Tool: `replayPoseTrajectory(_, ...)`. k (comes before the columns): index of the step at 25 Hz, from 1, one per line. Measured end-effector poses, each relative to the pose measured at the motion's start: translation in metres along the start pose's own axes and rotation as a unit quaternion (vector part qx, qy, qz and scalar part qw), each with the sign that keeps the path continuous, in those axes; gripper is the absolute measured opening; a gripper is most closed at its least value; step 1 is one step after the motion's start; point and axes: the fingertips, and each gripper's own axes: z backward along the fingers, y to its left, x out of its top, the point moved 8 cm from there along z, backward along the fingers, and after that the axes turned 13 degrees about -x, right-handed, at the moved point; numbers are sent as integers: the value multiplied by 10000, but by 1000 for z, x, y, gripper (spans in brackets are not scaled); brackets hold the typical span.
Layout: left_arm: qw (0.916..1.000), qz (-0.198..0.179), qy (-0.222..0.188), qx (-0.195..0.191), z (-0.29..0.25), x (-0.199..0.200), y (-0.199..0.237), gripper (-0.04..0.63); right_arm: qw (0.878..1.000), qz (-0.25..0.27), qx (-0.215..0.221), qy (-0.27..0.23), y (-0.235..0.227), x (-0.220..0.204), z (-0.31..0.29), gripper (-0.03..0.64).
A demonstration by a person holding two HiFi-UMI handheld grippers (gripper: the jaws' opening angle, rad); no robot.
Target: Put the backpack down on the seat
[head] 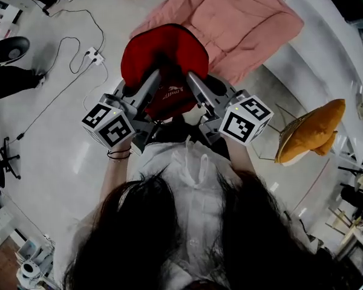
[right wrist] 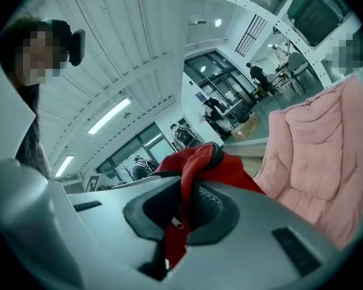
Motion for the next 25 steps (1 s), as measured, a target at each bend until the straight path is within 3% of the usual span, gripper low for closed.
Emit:
replayPoseTrajectory(6,9998,202,23,3,-24,14,44,46,10000,5,-38,8,-22,19,-40,41)
replayPoseTrajectory(13,9998,175,105,25,-84,20,71,46,9998,-175,-62,-2,-75,48,-54,41)
replayPoseTrajectory(20,9977,649,154,94,-161,19,118,46,9990,-296,12,323,-147,76,-80,41)
replayPoseTrajectory(25,9954,705,564,331,-220,10,149,46,9974,-458,-92,554,-203,89,-92,41)
